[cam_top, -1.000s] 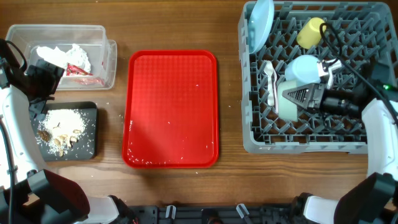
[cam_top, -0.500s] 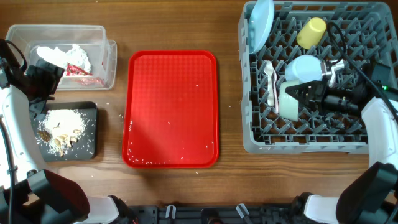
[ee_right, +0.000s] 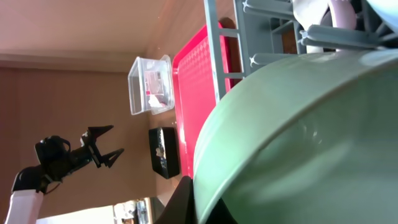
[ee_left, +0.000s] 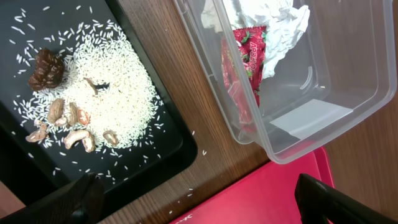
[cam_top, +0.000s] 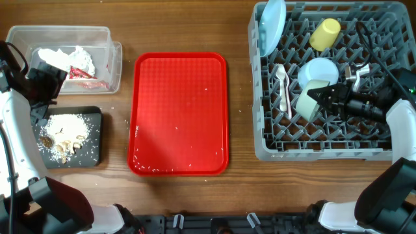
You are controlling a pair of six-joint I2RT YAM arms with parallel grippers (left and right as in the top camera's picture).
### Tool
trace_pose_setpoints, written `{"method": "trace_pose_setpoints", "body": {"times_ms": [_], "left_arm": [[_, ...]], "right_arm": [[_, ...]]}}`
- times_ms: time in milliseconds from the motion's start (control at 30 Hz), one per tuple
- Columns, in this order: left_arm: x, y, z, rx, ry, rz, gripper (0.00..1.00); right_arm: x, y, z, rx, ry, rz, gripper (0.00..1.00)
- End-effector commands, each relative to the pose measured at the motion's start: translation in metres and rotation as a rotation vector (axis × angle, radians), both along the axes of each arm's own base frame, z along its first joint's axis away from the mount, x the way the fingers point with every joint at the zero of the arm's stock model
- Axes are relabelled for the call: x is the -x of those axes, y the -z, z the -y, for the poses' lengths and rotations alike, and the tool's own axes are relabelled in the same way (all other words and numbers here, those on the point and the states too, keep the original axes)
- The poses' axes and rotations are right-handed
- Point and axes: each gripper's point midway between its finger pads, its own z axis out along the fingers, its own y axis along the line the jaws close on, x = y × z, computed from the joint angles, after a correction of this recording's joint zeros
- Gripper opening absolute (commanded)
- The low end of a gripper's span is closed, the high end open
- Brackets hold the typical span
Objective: Sort waste into correct bins and load items into the dishwasher rack
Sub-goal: 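Lower the saucer into the rack and open the right gripper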
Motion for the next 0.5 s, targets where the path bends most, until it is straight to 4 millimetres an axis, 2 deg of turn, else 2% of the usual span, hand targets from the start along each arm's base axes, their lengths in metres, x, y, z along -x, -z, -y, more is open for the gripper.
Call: {"method": "trace_pose_setpoints", "body": {"times_ms": [0,133,167,200,300,367,400,467], "left_arm": [[-0.001,-0.003,-0.003,-0.002,-0.007,0.008,1.0],[-0.001,-0.003,-0.003,-0.002,-0.007,0.008,1.0],[-0.001,-0.003,-0.003,-0.002,-0.007,0.008,1.0],[-0.001,-0.003,-0.003,-0.002,-0.007,0.008,1.0],[-0.001,-0.003,-0.003,-0.002,-0.007,0.008,1.0],[-0.001,-0.003,-0.003,-0.002,-0.007,0.008,1.0],[-0.001,-0.003,-0.003,-0.002,-0.007,0.008,1.0],[-0.001,-0.003,-0.003,-0.002,-0.007,0.008,1.0]], "right_arm": [[0.019,0.048,0.021,0.181,0.025,-0.198,0.05],[0.018,0.04,0.038,0.303,0.058,-0.22,0.18],[0.019,0.038,0.043,0.345,0.067,-0.226,0.23],[0.021,0.035,0.055,0.415,0.107,-0.267,0.32],[0.03,0.03,0.082,0.55,0.227,-0.379,0.33],[0.039,0.022,0.096,0.629,0.291,-0.435,0.39],[0.042,0.018,0.1,0.657,0.302,-0.442,0.52],[0.049,0.006,0.109,0.718,0.325,-0.468,0.86]]}}
